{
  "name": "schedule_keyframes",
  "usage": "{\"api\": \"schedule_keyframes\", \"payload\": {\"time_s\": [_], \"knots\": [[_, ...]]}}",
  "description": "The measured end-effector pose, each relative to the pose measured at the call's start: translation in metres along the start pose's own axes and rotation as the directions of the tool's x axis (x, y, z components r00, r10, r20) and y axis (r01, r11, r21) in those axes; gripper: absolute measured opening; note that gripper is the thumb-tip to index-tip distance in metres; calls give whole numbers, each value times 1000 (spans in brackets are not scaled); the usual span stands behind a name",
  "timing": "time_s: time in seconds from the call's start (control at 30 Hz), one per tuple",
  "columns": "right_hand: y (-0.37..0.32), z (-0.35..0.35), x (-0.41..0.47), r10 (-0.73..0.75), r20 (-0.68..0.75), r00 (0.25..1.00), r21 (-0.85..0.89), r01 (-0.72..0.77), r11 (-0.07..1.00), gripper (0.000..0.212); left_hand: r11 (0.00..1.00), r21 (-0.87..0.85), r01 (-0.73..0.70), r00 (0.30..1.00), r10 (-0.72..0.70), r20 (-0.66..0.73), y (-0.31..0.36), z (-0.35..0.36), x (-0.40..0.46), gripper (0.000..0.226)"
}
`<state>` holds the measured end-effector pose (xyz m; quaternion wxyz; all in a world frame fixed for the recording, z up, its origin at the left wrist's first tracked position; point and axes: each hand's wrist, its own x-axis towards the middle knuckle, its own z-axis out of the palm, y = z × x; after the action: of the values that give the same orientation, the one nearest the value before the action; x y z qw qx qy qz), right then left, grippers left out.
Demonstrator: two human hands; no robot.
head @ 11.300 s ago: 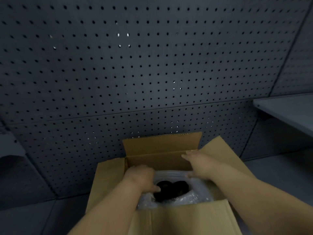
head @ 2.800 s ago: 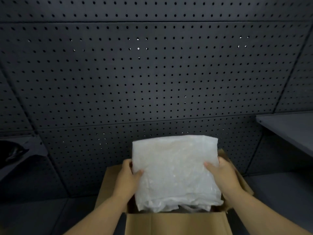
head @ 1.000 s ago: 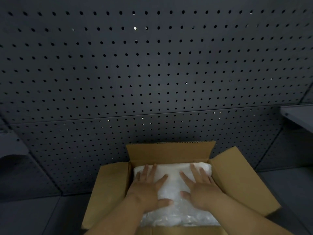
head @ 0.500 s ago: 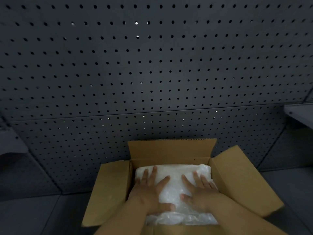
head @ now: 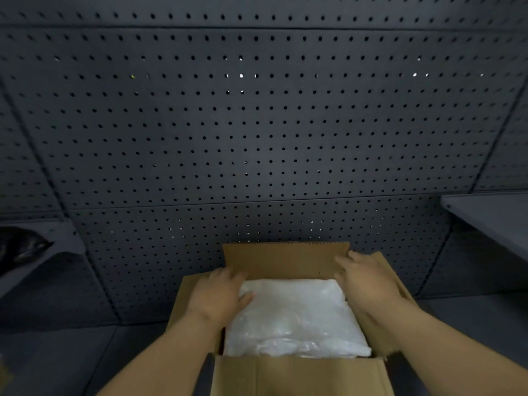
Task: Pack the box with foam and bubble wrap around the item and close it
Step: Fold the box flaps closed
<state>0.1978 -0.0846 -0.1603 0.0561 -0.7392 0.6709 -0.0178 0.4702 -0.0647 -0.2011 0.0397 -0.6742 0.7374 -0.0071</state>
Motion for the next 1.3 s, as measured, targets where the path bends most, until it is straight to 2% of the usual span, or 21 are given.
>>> {"api": "schedule_keyframes", "payload": {"time_s": [0.1, 0.2, 0.27, 0.37, 0.53, 0.63, 0.83, 0.97, 1.03, 1.1, 1.17, 1.23, 1.3], "knots": [[10, -21, -13, 193, -15, 981, -5, -193, 981, 55, 992, 16, 126, 989, -125, -75, -10, -7, -18, 64], [14, -40, -29, 346, 127, 930, 32, -352, 935, 61, 964, 39, 261, 965, -260, -42, -21, -7, -32, 65], [11, -52, -35, 370, 206, 906, 100, -395, 913, 59, 941, 47, 335, 942, -335, 7, -27, -5, -38, 69], [5, -62, -39, 302, 293, 907, 144, -354, 924, 42, 898, -23, 440, 893, -434, 122, -33, -2, -44, 72], [6, -57, -27, 291, 208, 934, 118, -319, 940, 22, 793, -202, 575, 810, -518, 275, -39, 0, -44, 73], [10, -46, -9, 336, 134, 932, 160, -355, 921, 36, 732, -280, 621, 777, -526, 346, -45, 0, -43, 70], [6, -27, 20, 269, 168, 948, 129, -292, 948, 39, 679, -411, 608, 794, -512, 328, -44, -4, -37, 62], [-1, -23, 29, 154, 192, 969, 59, -168, 984, 22, 665, -294, 686, 725, -597, 342, -44, -4, -41, 62], [-4, -24, 33, 30, 182, 983, 52, -40, 998, 39, 654, -306, 692, 720, -588, 369, -48, 1, -39, 64], [-10, -24, 34, -57, 229, 972, 64, 44, 997, 57, 620, -393, 679, 733, -550, 400, -49, 4, -36, 65], [-15, -21, 36, -58, 282, 958, 31, 51, 998, 70, 594, -460, 660, 751, -533, 389, -50, 4, -34, 55], [-19, -17, 40, -42, 293, 955, 7, 42, 999, 79, 575, -545, 611, 784, -537, 312, -51, 4, -33, 32], [-21, -11, 42, -27, 282, 959, -2, 29, 1000, 88, 532, -632, 564, 790, -570, 226, -52, 2, -35, 31]]}}
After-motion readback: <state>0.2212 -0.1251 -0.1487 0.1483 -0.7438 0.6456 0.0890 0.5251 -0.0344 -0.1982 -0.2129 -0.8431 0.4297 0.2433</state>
